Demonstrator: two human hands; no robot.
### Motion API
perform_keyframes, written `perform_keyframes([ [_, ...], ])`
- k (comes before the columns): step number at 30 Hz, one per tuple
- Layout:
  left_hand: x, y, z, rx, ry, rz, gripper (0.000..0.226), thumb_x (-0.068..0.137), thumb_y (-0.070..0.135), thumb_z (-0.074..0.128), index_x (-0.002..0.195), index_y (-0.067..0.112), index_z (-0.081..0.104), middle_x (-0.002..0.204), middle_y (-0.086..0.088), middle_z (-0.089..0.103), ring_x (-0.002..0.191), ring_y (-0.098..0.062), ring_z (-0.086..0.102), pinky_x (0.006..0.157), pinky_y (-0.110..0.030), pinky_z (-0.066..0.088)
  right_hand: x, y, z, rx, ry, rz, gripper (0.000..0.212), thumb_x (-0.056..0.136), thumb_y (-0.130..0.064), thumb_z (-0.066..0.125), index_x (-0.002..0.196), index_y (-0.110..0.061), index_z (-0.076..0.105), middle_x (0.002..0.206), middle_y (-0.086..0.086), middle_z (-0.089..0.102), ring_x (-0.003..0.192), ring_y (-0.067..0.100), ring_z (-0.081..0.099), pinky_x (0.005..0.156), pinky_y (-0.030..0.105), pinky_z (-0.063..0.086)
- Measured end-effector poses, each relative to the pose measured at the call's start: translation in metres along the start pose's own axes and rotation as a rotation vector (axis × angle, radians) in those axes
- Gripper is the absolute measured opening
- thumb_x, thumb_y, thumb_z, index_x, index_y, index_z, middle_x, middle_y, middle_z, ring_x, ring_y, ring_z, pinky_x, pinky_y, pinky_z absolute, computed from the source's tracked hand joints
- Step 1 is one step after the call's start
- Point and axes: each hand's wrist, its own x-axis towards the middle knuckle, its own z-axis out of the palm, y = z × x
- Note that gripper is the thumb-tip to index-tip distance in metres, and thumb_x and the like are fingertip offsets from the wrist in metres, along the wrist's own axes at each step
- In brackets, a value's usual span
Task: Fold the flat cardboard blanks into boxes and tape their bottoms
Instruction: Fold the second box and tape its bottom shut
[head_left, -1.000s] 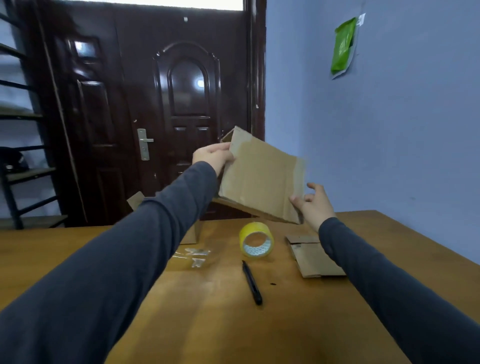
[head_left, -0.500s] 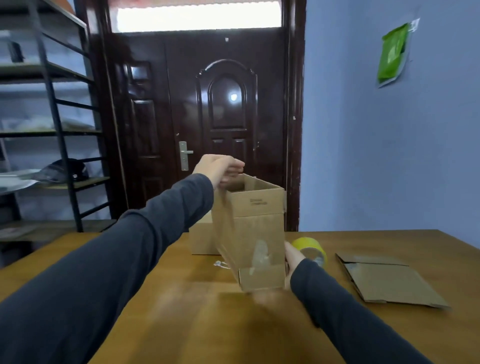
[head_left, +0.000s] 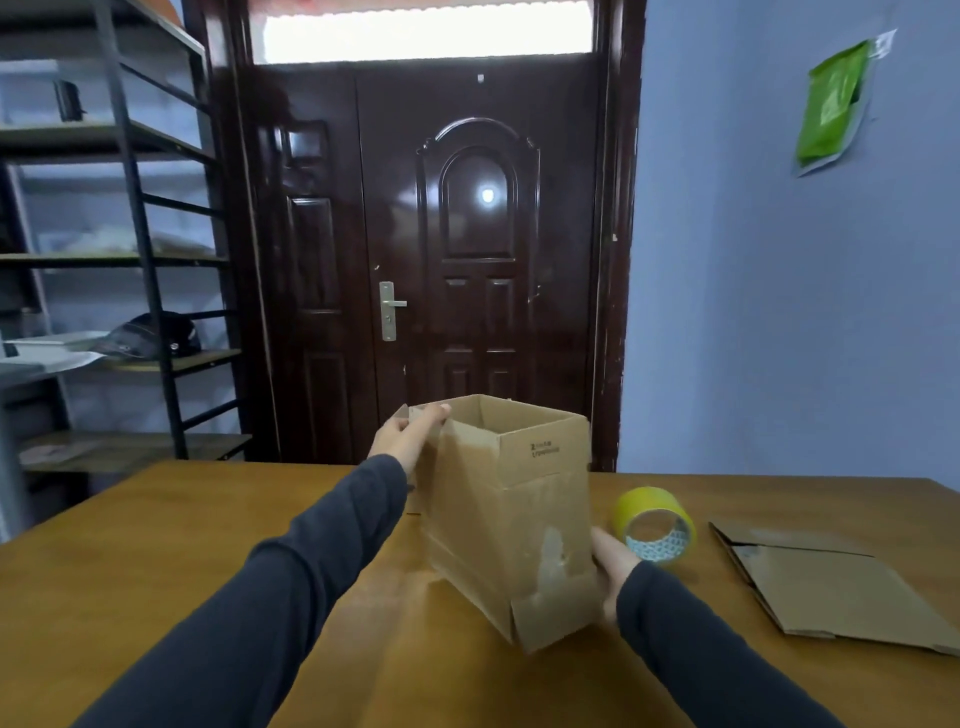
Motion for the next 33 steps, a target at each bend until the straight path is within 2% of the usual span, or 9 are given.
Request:
perform_keyframes([
  [5,0.005,-0.016,0.007,0.043,0.064,0.053,0.061,0.071,0.066,0.059,0.11,0.02,0.048,0.106,0.0,0.055,0.103,-0.024,0.053,0.096,-0.042,0.044,0.027,-0.007,0.006,-0.156,0.38,-0.229,0.038,0.094,-0.037,0.045,0.104,-0.005,0.063,0.097,0.014,0.065,0.089,0.03,0.059,0.09,0.042,0.046],
  [8,0.007,-0.029,0.013,0.112,0.126,0.096,0.078,0.068,0.07,0.058,0.123,0.015,0.049,0.119,-0.004,0.055,0.104,-0.024,0.054,0.093,-0.04,0.046,0.022,-0.006,0.01,-0.194,0.735,-0.573,0.037,0.102,-0.029,0.033,0.092,-0.005,0.059,0.095,0.014,0.061,0.088,0.031,0.053,0.084,0.038,0.04],
  [11,0.004,-0.036,0.024,0.12,0.223,0.126,0.096,0.055,0.079,0.05,0.128,0.016,0.046,0.121,-0.004,0.052,0.112,-0.027,0.051,0.098,-0.047,0.045,0.01,-0.006,0.019,-0.155,0.829,-0.814,0.036,0.103,-0.037,0.029,0.098,-0.01,0.051,0.086,0.005,0.056,0.082,0.025,0.053,0.079,0.039,0.043],
  [15,-0.001,-0.039,0.03,0.127,0.269,0.141,0.096,0.054,0.082,0.046,0.126,0.019,0.047,0.119,-0.002,0.053,0.114,-0.026,0.049,0.099,-0.048,0.043,-0.004,-0.001,0.03,-0.213,0.69,-1.019,0.029,0.101,-0.039,0.032,0.089,-0.019,0.049,0.08,-0.001,0.052,0.077,0.02,0.052,0.069,0.036,0.045],
  [18,-0.005,-0.041,0.033,0.131,0.241,0.187,0.086,0.056,0.083,0.045,0.121,0.026,0.049,0.115,0.004,0.057,0.113,-0.023,0.049,0.1,-0.047,0.042,-0.01,0.003,0.033,-0.416,0.51,-1.096,0.03,0.098,-0.046,0.032,0.1,-0.03,0.058,0.102,-0.012,0.053,0.097,0.008,0.052,0.082,0.027,0.043],
  [23,-0.006,-0.051,0.031,0.122,0.101,0.292,0.062,0.062,0.087,0.049,0.104,0.042,0.053,0.11,0.011,0.06,0.11,-0.018,0.052,0.097,-0.045,0.045,-0.014,-0.003,0.028,-0.452,0.373,-0.852,0.045,0.094,-0.061,0.028,0.122,-0.034,0.05,0.125,-0.007,0.048,0.121,0.014,0.045,0.107,0.044,0.039],
  [27,0.001,-0.057,0.015,0.104,-0.107,0.356,0.053,0.069,0.081,0.053,0.097,0.039,0.068,0.106,0.007,0.07,0.102,-0.016,0.064,0.091,-0.04,0.052,-0.016,-0.02,0.014,-0.456,0.227,-0.713,0.066,0.079,-0.078,0.032,0.128,-0.036,0.049,0.132,-0.007,0.048,0.124,0.017,0.046,0.108,0.047,0.039],
  [30,0.008,-0.052,0.003,0.127,-0.152,0.399,0.049,0.08,0.065,0.054,0.088,0.021,0.073,0.101,0.0,0.07,0.093,-0.016,0.065,0.083,-0.031,0.051,-0.017,-0.032,0.001,-0.669,0.204,-0.795,0.031,0.094,-0.051,0.048,0.118,-0.032,0.052,0.124,-0.007,0.054,0.117,0.015,0.051,0.089,0.025,0.045],
  [33,0.013,-0.048,0.004,0.172,-0.129,0.329,0.03,0.087,0.047,0.06,0.078,0.019,0.065,0.088,0.001,0.062,0.086,-0.017,0.058,0.072,-0.028,0.045,-0.014,-0.041,-0.003,-0.674,0.261,-0.824,0.052,0.092,-0.034,0.06,0.138,-0.027,0.036,0.14,-0.003,0.04,0.116,0.013,0.05,0.088,0.024,0.043],
])
